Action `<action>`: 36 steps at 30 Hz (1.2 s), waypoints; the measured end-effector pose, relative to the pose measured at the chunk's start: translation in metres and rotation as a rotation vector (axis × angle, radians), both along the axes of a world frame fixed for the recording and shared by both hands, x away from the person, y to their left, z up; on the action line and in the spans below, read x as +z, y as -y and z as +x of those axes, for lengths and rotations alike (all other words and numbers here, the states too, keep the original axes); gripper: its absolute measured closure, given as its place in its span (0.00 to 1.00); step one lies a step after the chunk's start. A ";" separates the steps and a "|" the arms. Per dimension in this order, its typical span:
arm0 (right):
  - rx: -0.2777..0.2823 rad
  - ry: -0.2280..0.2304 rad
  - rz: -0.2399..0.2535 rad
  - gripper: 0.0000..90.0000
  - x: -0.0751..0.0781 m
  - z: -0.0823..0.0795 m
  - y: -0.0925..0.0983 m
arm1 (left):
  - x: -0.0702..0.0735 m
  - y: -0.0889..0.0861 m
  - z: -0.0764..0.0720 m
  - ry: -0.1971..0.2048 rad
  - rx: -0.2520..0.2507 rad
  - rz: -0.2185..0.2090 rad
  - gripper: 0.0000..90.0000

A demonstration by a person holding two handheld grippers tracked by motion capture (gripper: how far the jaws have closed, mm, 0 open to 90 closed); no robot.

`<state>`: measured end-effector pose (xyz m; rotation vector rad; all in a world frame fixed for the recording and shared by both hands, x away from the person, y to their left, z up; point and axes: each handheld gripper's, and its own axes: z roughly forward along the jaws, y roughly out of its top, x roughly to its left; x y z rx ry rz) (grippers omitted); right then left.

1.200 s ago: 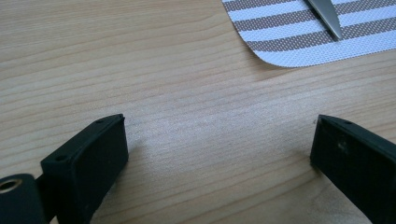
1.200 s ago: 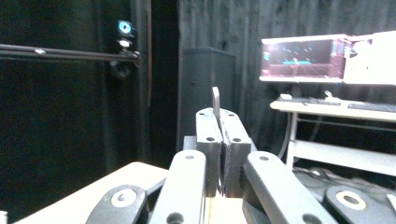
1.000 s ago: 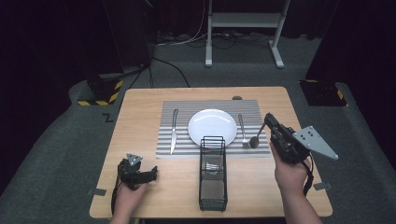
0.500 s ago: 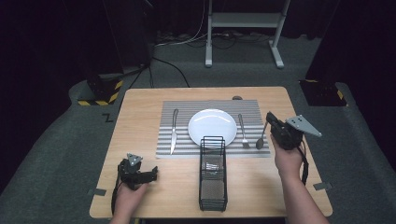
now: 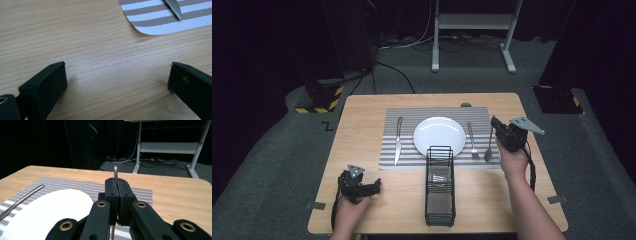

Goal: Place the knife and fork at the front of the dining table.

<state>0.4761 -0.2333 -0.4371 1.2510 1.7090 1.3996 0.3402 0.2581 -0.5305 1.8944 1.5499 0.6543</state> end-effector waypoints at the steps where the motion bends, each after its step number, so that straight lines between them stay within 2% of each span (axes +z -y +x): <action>1: -0.001 -0.007 -0.004 0.98 -0.002 0.006 -0.001 | 0.000 0.000 0.000 0.000 0.000 -0.001 0.03; 3: -0.012 -0.028 -0.028 0.97 -0.005 0.019 -0.004 | 0.000 0.000 0.000 -0.001 0.002 0.000 0.03; 9: -0.034 -0.091 -0.011 0.97 -0.018 0.048 -0.007 | 0.000 0.001 -0.001 -0.002 0.012 -0.002 0.02; 12: -0.053 -0.118 0.018 0.97 -0.024 0.057 -0.006 | 0.000 0.001 -0.001 -0.002 0.012 -0.002 0.02; 15: -0.066 -0.132 0.020 0.97 -0.029 0.064 -0.005 | 0.000 0.001 -0.001 -0.002 0.013 -0.002 0.02; 21: -0.082 -0.169 -0.013 0.95 -0.040 0.079 -0.006 | 0.000 0.001 -0.001 -0.003 0.013 -0.003 0.02; 25: -0.094 -0.199 -0.011 0.96 -0.047 0.086 -0.006 | 0.000 0.001 -0.001 -0.003 0.013 -0.003 0.02; 28: -0.090 -0.233 -0.042 0.96 -0.055 0.089 -0.008 | 0.000 0.001 -0.001 -0.003 0.013 -0.003 0.02; 30: -0.094 -0.249 -0.034 0.96 -0.058 0.090 -0.007 | 0.000 0.001 -0.001 -0.003 0.013 -0.003 0.02; 36: -0.093 -0.260 -0.021 0.97 -0.058 0.089 -0.009 | 0.000 0.001 0.000 -0.002 0.012 -0.002 0.02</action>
